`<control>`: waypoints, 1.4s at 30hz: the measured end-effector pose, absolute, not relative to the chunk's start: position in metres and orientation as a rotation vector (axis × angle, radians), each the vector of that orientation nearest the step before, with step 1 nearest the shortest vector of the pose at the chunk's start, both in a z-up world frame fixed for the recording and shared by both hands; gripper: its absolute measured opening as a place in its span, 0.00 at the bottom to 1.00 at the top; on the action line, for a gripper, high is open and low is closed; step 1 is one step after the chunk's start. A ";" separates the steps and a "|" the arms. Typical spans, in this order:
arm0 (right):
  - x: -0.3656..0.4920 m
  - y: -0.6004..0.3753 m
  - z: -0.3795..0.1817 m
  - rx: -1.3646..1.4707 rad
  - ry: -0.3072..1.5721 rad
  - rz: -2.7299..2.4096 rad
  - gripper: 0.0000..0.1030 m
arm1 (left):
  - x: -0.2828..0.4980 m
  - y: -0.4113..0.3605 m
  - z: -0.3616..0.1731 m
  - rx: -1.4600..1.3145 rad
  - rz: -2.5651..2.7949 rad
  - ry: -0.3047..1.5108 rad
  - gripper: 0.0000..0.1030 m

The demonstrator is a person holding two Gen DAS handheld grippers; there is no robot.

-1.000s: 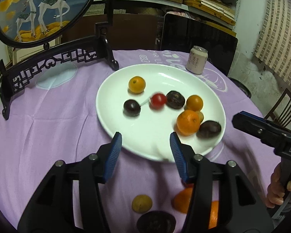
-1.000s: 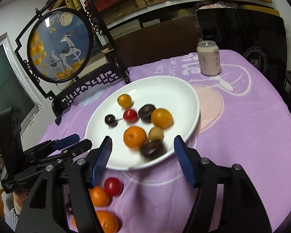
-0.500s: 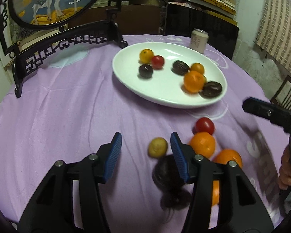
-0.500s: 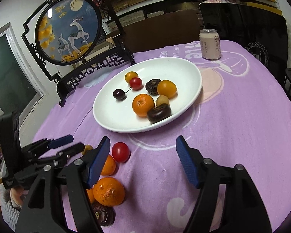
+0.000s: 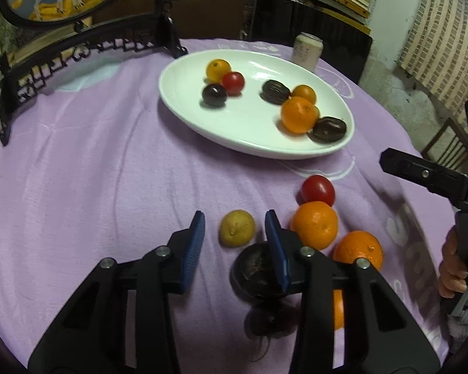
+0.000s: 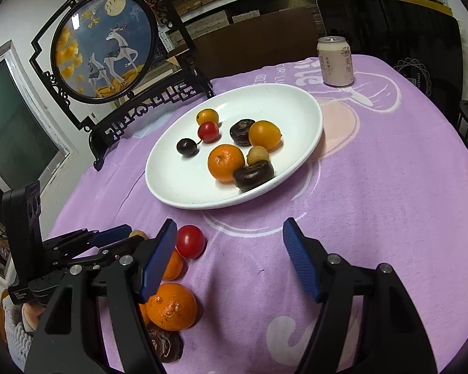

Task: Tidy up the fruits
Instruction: 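Grasp a yellow citrus with the left gripper, then carry the yellow citrus with the left gripper while the right gripper carries a red tomato to the plate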

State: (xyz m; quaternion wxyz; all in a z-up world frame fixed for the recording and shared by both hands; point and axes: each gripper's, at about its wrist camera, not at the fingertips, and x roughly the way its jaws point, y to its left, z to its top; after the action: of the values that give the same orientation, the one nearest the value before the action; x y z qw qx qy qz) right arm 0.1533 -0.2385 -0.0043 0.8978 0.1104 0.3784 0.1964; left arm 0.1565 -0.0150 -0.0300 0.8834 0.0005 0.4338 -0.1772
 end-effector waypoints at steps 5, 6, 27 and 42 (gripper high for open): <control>0.155 -0.241 -0.006 0.236 0.793 0.401 0.68 | 0.163 0.004 -0.030 -0.010 -0.326 0.914 0.28; 0.155 -0.242 -0.006 0.241 0.793 0.401 0.68 | 0.165 0.011 -0.030 -0.037 -0.312 0.922 0.28; 0.158 -0.205 -0.019 0.195 0.857 0.483 0.68 | 0.160 -0.009 -0.038 0.102 -0.249 0.860 0.23; 0.181 -0.196 -0.038 0.366 0.976 0.525 0.27 | 0.160 -0.009 -0.038 0.100 -0.252 0.859 0.23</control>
State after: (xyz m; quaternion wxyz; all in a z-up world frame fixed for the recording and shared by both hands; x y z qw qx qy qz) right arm 0.1813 -0.1963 -0.0380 0.8346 0.1729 0.4606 0.2478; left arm 0.1603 -0.0094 -0.0380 0.9004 0.0485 0.4149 -0.1217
